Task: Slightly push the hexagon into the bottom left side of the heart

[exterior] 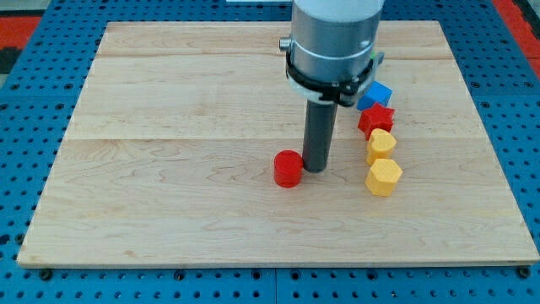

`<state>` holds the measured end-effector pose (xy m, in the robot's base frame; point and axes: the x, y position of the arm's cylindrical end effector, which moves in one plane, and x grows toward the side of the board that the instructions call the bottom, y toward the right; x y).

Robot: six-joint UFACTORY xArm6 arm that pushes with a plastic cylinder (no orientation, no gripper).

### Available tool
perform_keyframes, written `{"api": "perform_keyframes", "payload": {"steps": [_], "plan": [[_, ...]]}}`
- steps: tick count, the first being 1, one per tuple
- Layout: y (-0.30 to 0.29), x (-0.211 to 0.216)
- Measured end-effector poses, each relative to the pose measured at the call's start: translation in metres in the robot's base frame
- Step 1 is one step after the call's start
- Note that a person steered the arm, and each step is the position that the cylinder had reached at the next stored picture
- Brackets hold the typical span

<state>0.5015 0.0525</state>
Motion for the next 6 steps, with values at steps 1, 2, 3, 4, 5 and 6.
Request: {"api": "perform_keyframes", "payload": {"steps": [1, 2, 3, 4, 5, 6], "plan": [[0.017, 0.049], [0.069, 0.085], [0.114, 0.113], [0.156, 0.098], [0.144, 0.048], [0.100, 0.007]]}}
